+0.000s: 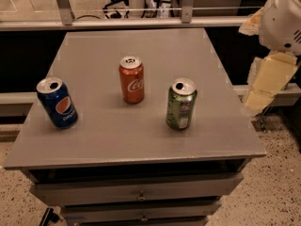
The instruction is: Move pepsi can near coke can
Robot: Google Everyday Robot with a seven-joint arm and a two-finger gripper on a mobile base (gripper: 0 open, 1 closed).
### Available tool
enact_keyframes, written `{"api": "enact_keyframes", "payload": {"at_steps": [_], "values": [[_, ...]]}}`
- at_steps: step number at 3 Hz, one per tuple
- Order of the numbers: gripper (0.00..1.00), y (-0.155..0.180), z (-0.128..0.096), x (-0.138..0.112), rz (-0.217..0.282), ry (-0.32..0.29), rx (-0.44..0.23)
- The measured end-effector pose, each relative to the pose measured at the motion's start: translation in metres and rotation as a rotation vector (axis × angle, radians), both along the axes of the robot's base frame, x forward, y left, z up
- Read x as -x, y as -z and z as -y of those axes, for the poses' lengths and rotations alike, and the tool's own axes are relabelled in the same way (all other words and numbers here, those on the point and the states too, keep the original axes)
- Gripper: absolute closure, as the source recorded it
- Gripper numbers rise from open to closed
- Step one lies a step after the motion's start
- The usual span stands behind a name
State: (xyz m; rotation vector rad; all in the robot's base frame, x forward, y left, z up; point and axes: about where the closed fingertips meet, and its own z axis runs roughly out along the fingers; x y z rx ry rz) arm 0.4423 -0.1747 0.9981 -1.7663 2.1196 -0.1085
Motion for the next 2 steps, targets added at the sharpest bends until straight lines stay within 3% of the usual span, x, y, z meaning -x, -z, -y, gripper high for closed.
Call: {"api": "enact_keyframes", "payload": {"at_steps": [2], "values": [[0.00, -0.028, -0.078, -0.004, 0.052, -0.112, -0.001]]}}
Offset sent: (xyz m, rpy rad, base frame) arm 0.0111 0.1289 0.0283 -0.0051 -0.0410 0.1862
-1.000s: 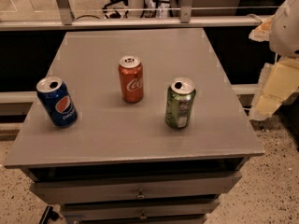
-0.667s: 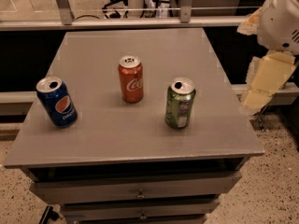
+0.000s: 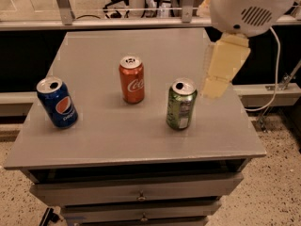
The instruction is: Move pepsi can near coke can
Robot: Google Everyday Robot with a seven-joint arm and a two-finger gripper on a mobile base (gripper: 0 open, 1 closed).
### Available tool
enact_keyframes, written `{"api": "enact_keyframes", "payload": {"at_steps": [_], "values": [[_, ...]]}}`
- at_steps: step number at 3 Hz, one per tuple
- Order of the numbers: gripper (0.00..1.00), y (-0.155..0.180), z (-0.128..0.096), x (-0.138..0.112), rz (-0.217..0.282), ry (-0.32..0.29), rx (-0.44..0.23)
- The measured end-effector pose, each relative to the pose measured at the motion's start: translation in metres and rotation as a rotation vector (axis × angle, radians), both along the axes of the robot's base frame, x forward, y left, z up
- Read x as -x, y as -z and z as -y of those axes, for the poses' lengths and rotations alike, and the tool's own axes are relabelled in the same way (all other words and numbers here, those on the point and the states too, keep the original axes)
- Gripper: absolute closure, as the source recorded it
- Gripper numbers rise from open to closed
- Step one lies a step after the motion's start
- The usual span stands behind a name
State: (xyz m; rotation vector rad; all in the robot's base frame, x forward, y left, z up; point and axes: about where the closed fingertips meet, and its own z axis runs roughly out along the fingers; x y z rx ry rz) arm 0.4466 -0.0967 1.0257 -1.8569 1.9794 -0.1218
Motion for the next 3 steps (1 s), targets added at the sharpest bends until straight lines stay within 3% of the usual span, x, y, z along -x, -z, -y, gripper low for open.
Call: {"api": "enact_keyframes", "payload": {"at_steps": [2, 3], "values": [[0.00, -0.022, -0.087, -0.007, 0.035, -0.094, -0.007], [0.00, -0.019, -0.121, -0.018, 0.016, -0.128, -0.027]]}}
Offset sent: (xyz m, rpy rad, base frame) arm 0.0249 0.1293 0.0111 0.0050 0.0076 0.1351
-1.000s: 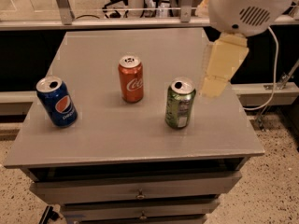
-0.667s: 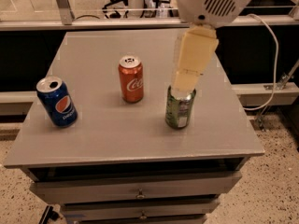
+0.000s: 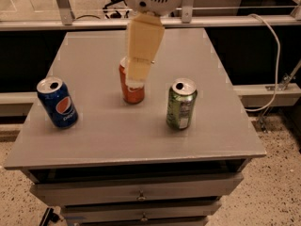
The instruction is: Move pepsi can near coke can
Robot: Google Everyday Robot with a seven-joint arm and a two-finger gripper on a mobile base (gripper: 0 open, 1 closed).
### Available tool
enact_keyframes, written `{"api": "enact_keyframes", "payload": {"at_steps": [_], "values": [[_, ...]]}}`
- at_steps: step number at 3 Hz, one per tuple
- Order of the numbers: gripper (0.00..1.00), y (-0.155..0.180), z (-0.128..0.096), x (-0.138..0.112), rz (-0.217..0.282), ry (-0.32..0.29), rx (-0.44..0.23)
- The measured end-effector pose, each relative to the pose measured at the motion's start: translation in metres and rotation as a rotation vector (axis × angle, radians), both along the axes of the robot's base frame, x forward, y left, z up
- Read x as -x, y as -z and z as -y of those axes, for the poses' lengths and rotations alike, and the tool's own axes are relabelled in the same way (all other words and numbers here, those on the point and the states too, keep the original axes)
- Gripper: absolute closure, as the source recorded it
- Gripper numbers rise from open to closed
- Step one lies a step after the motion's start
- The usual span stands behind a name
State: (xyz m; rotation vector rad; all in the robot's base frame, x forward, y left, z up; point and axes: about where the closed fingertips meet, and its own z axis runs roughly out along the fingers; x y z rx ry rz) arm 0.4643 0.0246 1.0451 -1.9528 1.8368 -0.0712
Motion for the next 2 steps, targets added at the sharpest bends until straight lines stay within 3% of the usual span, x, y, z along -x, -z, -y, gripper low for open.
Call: {"api": "enact_keyframes", "payload": {"at_steps": [2], "values": [[0.00, 0.025, -0.052, -0.021, -0.066, -0.054, -0.052]]}}
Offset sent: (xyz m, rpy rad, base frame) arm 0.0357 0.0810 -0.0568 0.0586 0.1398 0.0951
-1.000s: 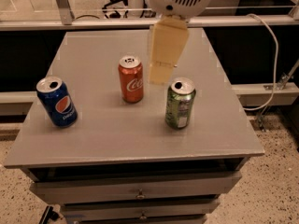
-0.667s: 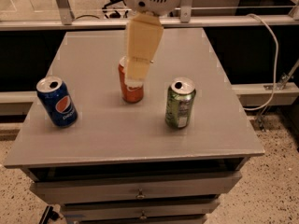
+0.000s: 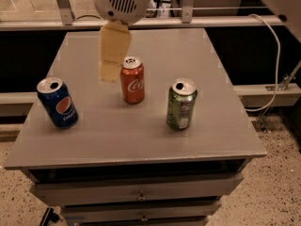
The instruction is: Move pepsi can near coke can
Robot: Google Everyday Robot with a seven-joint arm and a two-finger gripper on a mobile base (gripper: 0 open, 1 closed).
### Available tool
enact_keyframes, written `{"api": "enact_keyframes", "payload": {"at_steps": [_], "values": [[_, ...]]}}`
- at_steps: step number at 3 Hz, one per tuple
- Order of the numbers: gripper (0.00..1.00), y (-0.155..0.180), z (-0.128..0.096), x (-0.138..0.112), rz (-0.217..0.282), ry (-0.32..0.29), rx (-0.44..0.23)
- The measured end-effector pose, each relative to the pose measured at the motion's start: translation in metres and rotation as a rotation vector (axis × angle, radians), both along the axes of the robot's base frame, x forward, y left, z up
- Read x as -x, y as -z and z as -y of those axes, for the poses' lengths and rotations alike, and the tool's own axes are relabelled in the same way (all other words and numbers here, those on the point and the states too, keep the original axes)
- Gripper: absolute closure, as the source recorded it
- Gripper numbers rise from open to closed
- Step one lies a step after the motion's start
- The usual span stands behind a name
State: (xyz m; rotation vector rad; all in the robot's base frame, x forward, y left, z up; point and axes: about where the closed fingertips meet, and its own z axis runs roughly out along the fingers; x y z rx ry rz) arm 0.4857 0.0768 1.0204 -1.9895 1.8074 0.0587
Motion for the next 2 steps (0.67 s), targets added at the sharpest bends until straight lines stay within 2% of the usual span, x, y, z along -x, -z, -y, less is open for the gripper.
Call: {"api": "enact_keyframes", "payload": {"at_steps": [1, 2], "values": [[0.00, 0.023, -0.023, -0.002, -0.044, -0.041, -0.006], [0.00, 0.045, -0.050, 0.007, -0.062, -0.079, -0.005]]}}
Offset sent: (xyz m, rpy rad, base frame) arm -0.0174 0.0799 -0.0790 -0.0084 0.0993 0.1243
